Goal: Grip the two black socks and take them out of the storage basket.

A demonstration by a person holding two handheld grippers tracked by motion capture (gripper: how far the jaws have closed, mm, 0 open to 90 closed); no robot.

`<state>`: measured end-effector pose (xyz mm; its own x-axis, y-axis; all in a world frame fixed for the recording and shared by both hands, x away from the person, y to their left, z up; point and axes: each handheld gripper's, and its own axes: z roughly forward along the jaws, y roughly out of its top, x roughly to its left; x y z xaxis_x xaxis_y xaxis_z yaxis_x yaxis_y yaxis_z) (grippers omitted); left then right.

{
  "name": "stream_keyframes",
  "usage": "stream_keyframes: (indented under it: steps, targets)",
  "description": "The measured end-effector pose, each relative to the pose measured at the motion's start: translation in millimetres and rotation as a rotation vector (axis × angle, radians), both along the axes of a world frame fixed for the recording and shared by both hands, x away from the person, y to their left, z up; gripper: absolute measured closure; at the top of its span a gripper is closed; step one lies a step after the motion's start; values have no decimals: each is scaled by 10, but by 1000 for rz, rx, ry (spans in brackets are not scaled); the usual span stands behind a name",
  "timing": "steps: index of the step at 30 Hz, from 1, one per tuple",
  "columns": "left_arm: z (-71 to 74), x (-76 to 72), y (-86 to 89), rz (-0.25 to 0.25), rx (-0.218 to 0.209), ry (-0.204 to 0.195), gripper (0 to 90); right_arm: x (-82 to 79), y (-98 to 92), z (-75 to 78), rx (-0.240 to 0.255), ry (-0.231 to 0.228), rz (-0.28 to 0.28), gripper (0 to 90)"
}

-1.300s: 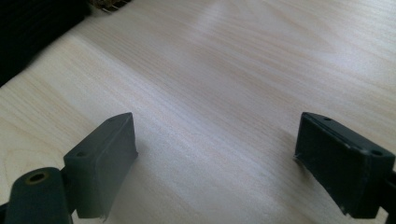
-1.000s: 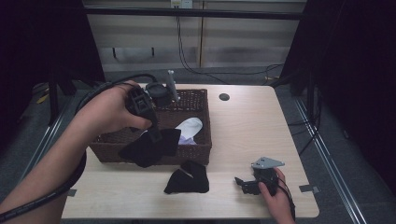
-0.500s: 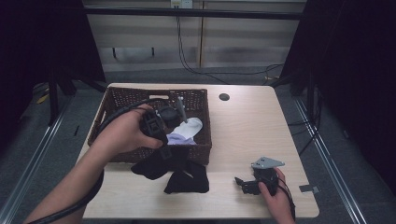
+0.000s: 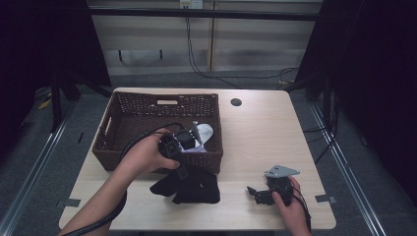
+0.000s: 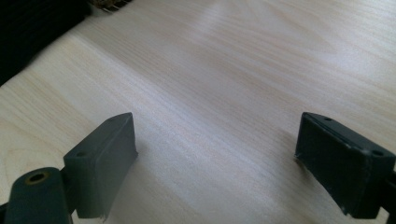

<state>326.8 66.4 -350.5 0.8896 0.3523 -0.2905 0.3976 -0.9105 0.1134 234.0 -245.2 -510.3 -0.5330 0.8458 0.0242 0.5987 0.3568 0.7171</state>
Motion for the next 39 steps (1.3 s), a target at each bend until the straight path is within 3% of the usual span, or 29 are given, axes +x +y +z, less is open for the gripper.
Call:
stream_keyframes:
  steps: [2,3,5,6,8,14,17,23,29,35,39]
  targets:
    - [-53,0,1,2,8,-7,791,0,0,0,0,0,0,115]
    - [-75,-4,10,6,9,-18,703,0,-1,0,0,0,1,115]
    - [-75,-9,20,7,7,-18,688,0,-2,0,-2,0,3,115]
    - [-66,-14,32,9,2,-20,611,0,-2,0,-2,0,3,115]
    - [-27,-31,64,22,-2,-47,564,0,-2,0,-2,0,3,115]
    - [42,-115,285,52,-6,-118,479,0,-1,0,-2,0,2,115]
    - [-1,-161,448,80,-17,-125,453,0,-2,0,-3,0,3,115]
    - [-177,-266,793,145,-23,-147,414,0,-2,0,-3,0,3,114]
    - [-453,-345,1094,208,-37,-161,366,-1,-1,0,-3,0,2,114]
    - [-700,-396,1299,262,-77,-190,342,0,-1,-1,-4,-1,2,114]
    - [-860,-417,1410,305,-80,-196,331,-2,0,0,-4,-1,0,114]
